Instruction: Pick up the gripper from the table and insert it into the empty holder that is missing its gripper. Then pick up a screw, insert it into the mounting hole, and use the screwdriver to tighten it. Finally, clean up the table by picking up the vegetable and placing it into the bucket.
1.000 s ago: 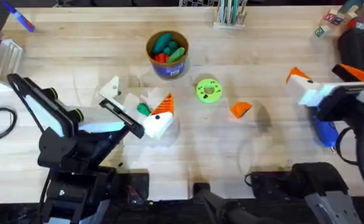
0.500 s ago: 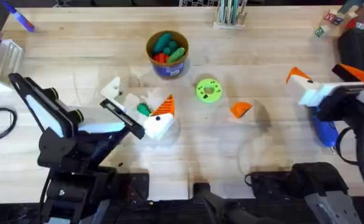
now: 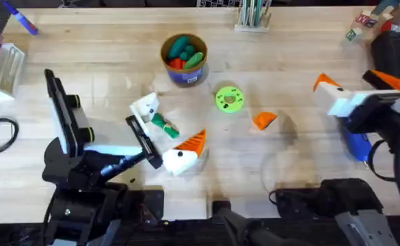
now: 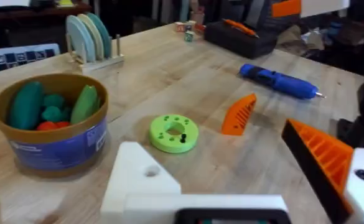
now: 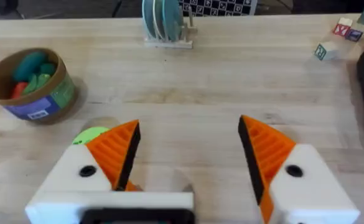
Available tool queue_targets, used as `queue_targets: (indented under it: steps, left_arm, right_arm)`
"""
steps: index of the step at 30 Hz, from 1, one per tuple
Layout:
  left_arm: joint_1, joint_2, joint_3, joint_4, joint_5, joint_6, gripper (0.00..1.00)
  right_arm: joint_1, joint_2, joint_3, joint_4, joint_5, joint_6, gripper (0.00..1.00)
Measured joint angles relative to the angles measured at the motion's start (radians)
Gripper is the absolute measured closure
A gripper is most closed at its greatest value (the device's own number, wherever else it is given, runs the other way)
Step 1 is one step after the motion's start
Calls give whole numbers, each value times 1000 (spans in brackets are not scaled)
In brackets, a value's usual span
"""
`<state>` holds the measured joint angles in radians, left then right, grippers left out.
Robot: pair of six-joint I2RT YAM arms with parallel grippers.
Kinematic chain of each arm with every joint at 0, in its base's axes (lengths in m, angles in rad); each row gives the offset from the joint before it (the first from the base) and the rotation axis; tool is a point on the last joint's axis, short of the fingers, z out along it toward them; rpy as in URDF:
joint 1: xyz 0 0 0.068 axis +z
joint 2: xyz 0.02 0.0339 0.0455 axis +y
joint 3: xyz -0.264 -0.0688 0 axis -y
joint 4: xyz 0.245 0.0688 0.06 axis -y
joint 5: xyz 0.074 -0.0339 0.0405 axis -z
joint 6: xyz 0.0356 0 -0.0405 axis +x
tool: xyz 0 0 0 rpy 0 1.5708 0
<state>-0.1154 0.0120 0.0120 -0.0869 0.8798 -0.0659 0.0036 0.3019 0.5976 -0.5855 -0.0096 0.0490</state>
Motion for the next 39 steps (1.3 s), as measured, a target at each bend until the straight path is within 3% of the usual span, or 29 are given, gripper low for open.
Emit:
queue_targets:
  steps: [4, 11, 15, 22, 28, 30, 31, 34, 39]
  left_arm:
    - [0, 0, 0, -6, 54, -2, 15]
    - [0, 0, 0, -8, 79, -3, 15]
    - [0, 0, 0, -8, 84, -3, 15]
    - [0, 0, 0, -9, 90, -3, 15]
    - [0, 0, 0, -10, 93, -3, 15]
    - [0, 0, 0, -10, 93, -3, 16]
    - [0, 0, 0, -10, 93, -3, 15]
    - [0, 0, 0, -10, 93, -3, 15]
    - [0, 0, 0, -10, 94, -3, 14]
  right_arm:
    - [3, 86, 19, -90, -61, -8, 60]
    - [91, 450, 241, -347, -120, -128, 59]
    - [121, 616, 297, -356, -138, -161, 53]
    - [137, 882, 298, -367, -212, -181, 9]
    - [224, 1010, 298, -349, -211, -189, 10]
    - [253, 1029, 298, -339, -197, -194, 137]
    - [279, 1041, 298, -324, -187, -200, 528]
    - [283, 1041, 302, -338, -180, -197, 949]
    - [282, 1025, 376, -434, -178, -200, 990]
